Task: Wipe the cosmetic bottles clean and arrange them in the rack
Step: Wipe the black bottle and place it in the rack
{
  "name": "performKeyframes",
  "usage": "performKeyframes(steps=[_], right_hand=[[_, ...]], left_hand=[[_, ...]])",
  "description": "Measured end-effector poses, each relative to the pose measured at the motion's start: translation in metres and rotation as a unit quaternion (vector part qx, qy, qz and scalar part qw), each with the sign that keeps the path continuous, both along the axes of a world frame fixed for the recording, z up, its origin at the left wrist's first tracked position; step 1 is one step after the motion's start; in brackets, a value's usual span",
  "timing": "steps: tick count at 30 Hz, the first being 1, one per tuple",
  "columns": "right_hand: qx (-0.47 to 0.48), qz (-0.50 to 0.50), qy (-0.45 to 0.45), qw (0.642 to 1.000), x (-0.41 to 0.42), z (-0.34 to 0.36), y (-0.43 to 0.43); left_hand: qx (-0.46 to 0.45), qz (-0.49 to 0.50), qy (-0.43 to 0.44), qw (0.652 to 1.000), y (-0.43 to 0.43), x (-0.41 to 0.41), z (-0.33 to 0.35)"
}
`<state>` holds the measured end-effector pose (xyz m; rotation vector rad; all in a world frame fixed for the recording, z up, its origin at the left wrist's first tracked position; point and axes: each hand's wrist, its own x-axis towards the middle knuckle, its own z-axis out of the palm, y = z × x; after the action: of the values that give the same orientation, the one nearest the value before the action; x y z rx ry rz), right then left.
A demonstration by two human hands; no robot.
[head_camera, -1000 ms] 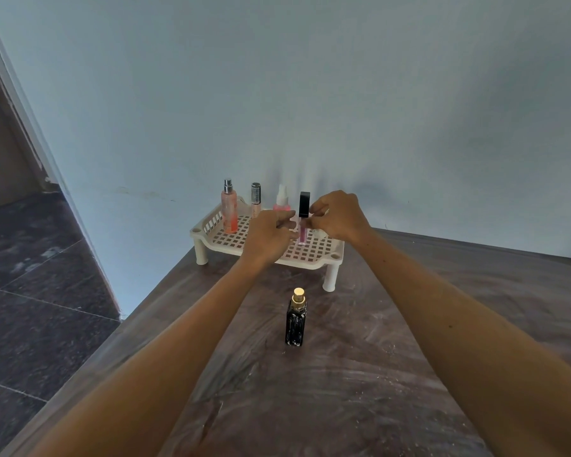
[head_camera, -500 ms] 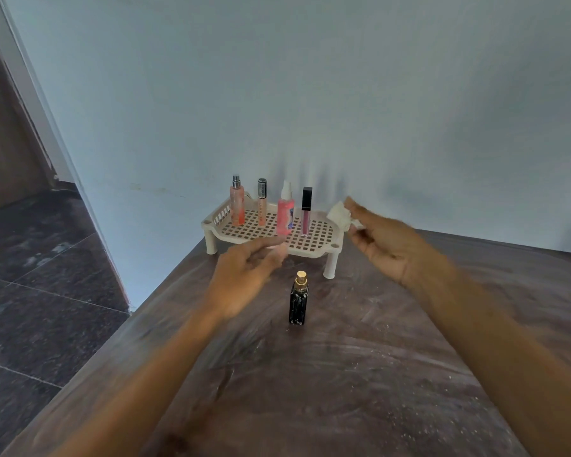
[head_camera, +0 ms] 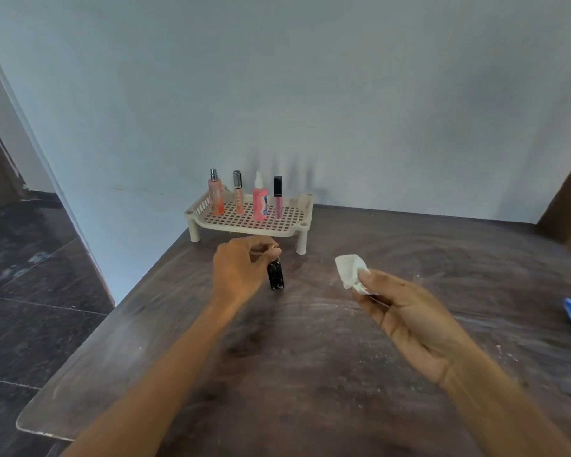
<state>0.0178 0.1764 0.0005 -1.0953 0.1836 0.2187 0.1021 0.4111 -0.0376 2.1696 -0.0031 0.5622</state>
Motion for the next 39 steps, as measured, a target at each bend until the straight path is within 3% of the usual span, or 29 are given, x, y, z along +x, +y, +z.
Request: performKeyframes(steps=[3, 6, 9, 11, 17, 27, 35, 39], right_hand=[[0.013, -0.034, -0.02, 0.999, -0.035, -0.003, -0.006], [-0.116, -0.099, -0.077, 0.985, -0.063, -0.02, -0.009], [-0.353, -0.152, -0.167, 0.908, -0.083, -0.04, -0.011], [-0.456, -0.175, -0.231, 0.842, -0.09, -0.051, -0.01], [-0.573, -0.186, -0.325, 0.729, -0.098, -0.075, 0.001], [-0.57, -0.121, -0.299, 0.756, -0.11, -0.078, 0.018], [-0.603, -0.133, -0.389, 0.684, -0.109, -0.078, 0.051], [-0.587, -0.152, -0.382, 0.698, -0.108, -0.083, 0.04]], left_hand=[[-0.09, -0.013, -0.021, 0.996, -0.009, -0.036, -0.001], [-0.2, -0.015, -0.03, 0.979, -0.029, -0.089, -0.014], [-0.345, -0.023, -0.012, 0.938, -0.052, -0.133, -0.028], [-0.368, -0.03, -0.006, 0.929, -0.064, -0.154, -0.037], [-0.371, -0.041, -0.002, 0.928, -0.074, -0.185, -0.047], [-0.285, -0.097, 0.035, 0.953, -0.053, -0.183, -0.043], [-0.283, -0.099, 0.011, 0.954, -0.05, -0.184, -0.047], [-0.285, -0.09, 0.008, 0.954, -0.049, -0.183, -0.05]])
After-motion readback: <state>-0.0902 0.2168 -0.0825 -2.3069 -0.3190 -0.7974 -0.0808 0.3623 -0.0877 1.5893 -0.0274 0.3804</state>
